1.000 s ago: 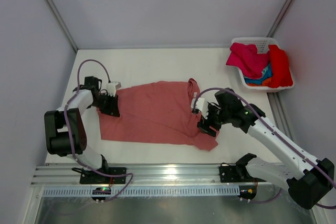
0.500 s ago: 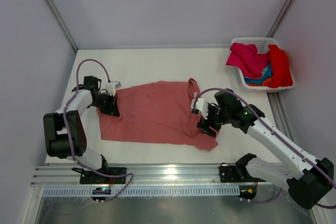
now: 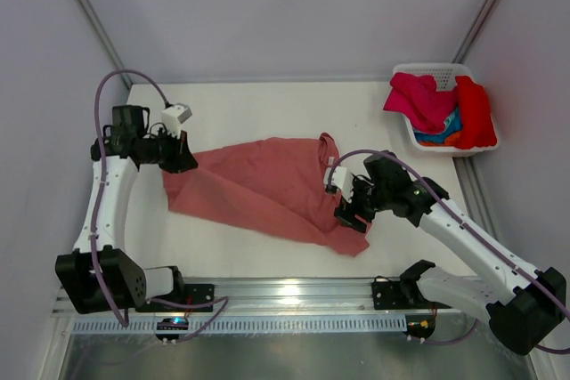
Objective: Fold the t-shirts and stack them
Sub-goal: Flatten the tshirt out
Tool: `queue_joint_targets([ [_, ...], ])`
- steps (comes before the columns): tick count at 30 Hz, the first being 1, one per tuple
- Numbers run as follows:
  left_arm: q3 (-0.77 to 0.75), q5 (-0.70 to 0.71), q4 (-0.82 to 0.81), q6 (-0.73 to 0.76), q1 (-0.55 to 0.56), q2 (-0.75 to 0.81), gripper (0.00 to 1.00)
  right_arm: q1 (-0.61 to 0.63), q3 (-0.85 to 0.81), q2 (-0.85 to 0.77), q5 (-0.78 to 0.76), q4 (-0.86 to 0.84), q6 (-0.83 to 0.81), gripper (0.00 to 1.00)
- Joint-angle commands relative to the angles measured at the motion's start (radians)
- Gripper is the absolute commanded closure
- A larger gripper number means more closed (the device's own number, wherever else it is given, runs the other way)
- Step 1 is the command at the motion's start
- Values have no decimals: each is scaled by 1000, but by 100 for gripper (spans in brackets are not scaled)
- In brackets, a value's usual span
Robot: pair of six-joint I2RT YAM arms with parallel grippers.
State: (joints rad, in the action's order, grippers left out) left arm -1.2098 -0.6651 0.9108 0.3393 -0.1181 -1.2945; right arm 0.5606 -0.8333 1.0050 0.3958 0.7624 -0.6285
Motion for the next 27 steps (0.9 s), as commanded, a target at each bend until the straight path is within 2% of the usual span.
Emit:
queue_joint_targets([
  [1,-34,-56,155,78,-3,44,100,-4,2,-12,3,-32,6,27],
  [6,-23,-1,195,122,-5,124,100,-2,-4,-8,-38,-18,-16,27],
  [13,-27,76,134,75,-3,231,100,-4,23,49,-129,48,-94,23],
  [20,-37,44,135,38,-5,233,100,-4,53,109,-143,26,-112,23],
  [27,-28,36,151,38,-5,253,100,-4,23,240,-118,-9,-126,23],
])
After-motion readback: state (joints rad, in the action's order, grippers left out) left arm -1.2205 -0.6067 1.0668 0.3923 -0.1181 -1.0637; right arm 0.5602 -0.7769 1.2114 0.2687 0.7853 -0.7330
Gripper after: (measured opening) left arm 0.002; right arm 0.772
